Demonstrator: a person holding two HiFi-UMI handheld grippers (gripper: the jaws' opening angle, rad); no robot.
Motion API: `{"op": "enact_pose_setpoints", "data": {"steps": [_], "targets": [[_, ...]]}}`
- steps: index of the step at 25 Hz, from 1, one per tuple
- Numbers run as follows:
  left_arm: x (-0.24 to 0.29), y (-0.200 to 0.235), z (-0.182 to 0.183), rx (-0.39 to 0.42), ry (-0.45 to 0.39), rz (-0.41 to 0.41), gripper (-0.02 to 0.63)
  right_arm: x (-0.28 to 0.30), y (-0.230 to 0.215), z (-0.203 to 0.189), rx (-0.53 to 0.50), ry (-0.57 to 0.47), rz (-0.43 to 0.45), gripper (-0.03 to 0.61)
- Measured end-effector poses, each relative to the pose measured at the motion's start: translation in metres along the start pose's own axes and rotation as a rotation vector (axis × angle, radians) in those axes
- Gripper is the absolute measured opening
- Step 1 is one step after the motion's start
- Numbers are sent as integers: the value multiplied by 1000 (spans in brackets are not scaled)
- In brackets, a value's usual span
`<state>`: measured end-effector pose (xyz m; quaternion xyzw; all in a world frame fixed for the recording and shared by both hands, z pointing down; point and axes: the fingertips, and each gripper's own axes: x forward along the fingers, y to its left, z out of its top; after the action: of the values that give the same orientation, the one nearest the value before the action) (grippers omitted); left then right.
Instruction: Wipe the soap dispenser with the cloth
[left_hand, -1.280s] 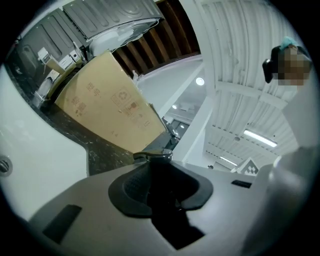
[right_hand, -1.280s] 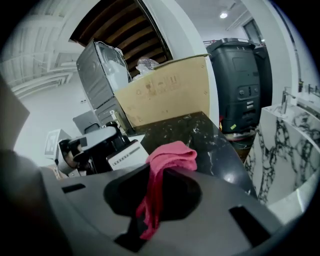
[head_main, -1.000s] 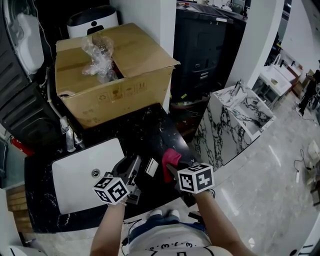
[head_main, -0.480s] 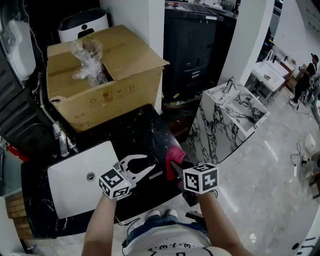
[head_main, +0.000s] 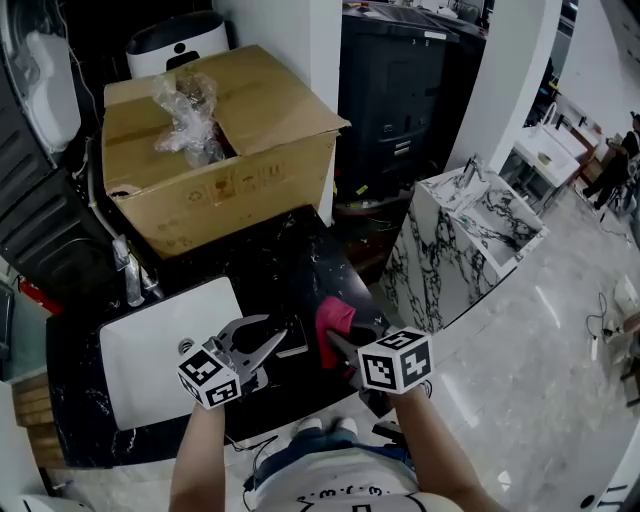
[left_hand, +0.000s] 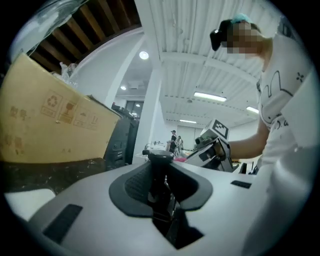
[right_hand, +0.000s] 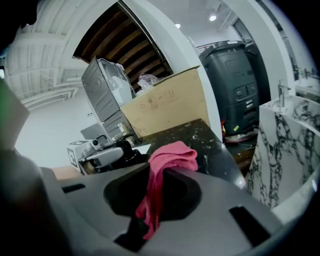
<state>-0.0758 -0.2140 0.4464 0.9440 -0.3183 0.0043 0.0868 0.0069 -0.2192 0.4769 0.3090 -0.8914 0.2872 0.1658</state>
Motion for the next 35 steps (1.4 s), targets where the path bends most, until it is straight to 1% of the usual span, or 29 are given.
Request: {"op": "enact_pose_setpoints", "data": {"steps": [2,4,7,8,10,12,14,19,21,23,25,27,29,31,32,33,35], "targets": [[-8,2,0,-77,-61,-13,101,8,14,2,-25,9,49,52],[-17,7,1,-159,-135,-11,104,16,24,2,-55,30,70,52],[-31,21,3,-265,-248,42,104,27,40,-2,-86,56,98,52],[-35,26,3,-288,-273,64,103,29,45,-3,-89,57,109,52],[-39,33,3,-313,-298,99,100,33,54,-6,-95,59,127,52],[-42,39,3,-333,-311,129,100,38,59,-15,-126,85,124,52],[-45,43,4,-343,-318,159,98,44,58,-27,-161,129,100,52],[-46,46,4,-346,-310,194,98,47,46,-50,-121,227,60,52],[-45,46,4,-346,-307,197,98,46,42,-54,-112,243,46,52],[-43,46,4,-350,-305,200,98,42,41,-49,-101,225,39,52],[-43,46,4,-355,-303,203,98,37,42,-34,-83,169,46,52],[-43,46,4,-354,-301,206,98,35,49,-11,-57,87,78,52],[-43,46,4,-356,-298,213,98,36,59,13,-22,6,129,52],[-43,48,4,-362,-296,225,98,40,70,30,9,-43,175,52],[-43,48,4,-364,-294,230,98,44,73,33,13,-48,180,52],[-43,49,4,-365,-291,232,98,49,73,33,4,-42,164,52],[-42,49,4,-363,-285,233,98,56,64,28,-18,-25,100,52]]}}
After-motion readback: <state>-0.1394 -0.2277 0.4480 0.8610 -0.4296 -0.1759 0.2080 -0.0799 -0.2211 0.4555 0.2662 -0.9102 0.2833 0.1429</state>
